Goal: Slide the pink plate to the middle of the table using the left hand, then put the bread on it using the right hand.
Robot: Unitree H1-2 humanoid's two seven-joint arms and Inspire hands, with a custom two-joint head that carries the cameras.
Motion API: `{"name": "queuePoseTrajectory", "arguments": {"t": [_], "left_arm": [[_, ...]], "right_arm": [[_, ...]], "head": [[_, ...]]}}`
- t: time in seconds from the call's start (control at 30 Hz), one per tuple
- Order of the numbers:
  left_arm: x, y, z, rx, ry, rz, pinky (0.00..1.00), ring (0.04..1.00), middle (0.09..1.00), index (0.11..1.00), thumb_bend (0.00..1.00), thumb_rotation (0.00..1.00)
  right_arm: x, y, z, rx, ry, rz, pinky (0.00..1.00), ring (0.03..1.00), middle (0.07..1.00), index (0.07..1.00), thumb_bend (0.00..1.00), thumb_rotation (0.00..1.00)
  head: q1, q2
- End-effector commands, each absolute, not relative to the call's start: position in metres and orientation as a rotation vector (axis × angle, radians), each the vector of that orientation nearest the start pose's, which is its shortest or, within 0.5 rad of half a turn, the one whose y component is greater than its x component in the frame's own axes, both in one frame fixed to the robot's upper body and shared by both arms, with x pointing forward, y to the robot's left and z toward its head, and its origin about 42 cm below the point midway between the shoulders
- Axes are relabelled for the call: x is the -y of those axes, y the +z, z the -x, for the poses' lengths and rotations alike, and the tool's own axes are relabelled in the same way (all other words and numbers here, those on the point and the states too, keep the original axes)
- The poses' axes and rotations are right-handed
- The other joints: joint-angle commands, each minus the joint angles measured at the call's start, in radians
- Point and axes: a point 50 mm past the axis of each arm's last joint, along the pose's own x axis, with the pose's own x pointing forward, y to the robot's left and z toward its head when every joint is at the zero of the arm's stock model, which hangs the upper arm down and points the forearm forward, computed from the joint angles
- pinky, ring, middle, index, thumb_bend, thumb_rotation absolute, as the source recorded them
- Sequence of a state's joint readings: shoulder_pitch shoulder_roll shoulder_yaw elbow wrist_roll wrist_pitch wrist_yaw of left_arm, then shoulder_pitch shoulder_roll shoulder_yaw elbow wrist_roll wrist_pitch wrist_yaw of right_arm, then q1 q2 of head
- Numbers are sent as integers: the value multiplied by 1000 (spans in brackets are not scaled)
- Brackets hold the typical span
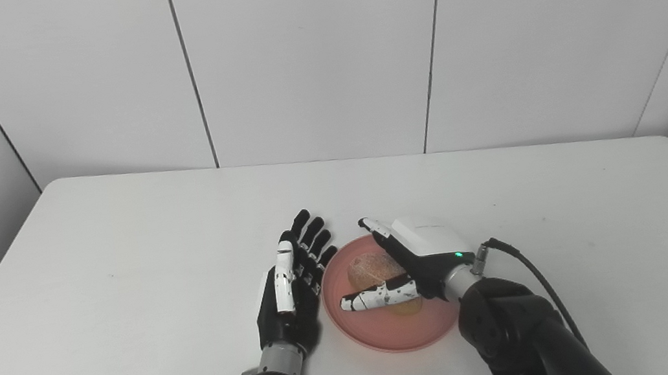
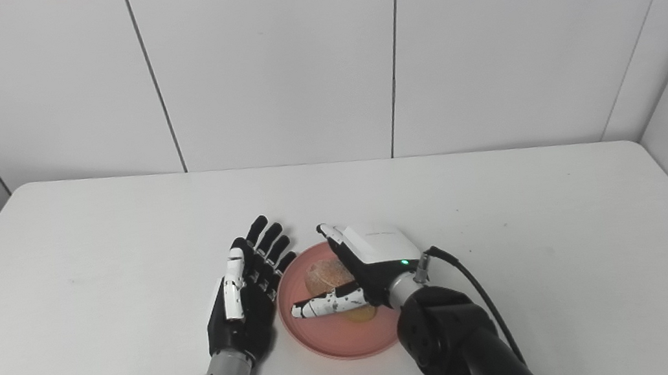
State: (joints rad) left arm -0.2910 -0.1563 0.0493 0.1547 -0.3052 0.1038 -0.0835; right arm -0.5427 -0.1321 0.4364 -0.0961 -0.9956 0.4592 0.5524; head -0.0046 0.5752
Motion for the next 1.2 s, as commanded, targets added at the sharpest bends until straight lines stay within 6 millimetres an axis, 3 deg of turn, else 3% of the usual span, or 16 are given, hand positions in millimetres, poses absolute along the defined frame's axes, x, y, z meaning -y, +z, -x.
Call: {"name": "queuePoseTrajectory", "arguments": {"t": [0.0, 0.13, 0.33, 0.5, 0.63, 0.9, 1.17], "left_arm": [[-129, 121, -361, -97, -166, 470, 913, 935, 930, 912, 402, 1000], [-130, 120, -361, -85, -168, 460, 911, 920, 911, 899, 400, 1000], [-132, 121, -361, -88, -166, 447, 909, 903, 904, 903, 400, 1000], [-134, 121, -360, -92, -167, 444, 922, 912, 908, 910, 410, 1000], [-135, 122, -360, -93, -169, 441, 924, 918, 913, 910, 413, 1000], [-140, 121, -360, -84, -171, 432, 929, 917, 922, 911, 413, 1000], [-146, 122, -359, -62, -162, 399, 922, 911, 918, 903, 411, 1000]], "right_arm": [[106, 277, -392, 220, 350, 1213, 838, 904, 920, 951, 1000, 798], [113, 294, -385, 294, 307, 1182, 836, 898, 917, 953, 1000, 814], [129, 313, -376, 379, 232, 1114, 721, 840, 890, 946, 1000, 817], [146, 322, -373, 402, 175, 1072, 792, 875, 915, 941, 1000, 824], [157, 322, -373, 416, 113, 1052, 748, 845, 896, 925, 1000, 849], [176, 298, -360, 423, -12, 949, 737, 841, 895, 921, 919, 920], [186, 256, -349, 371, -54, 731, 839, 921, 960, 976, 853, 996]], "head": [[0, 1], [-1, 2], [-7, -1], [-10, -2], [-14, -3], [-26, -7], [-35, -12]]}}
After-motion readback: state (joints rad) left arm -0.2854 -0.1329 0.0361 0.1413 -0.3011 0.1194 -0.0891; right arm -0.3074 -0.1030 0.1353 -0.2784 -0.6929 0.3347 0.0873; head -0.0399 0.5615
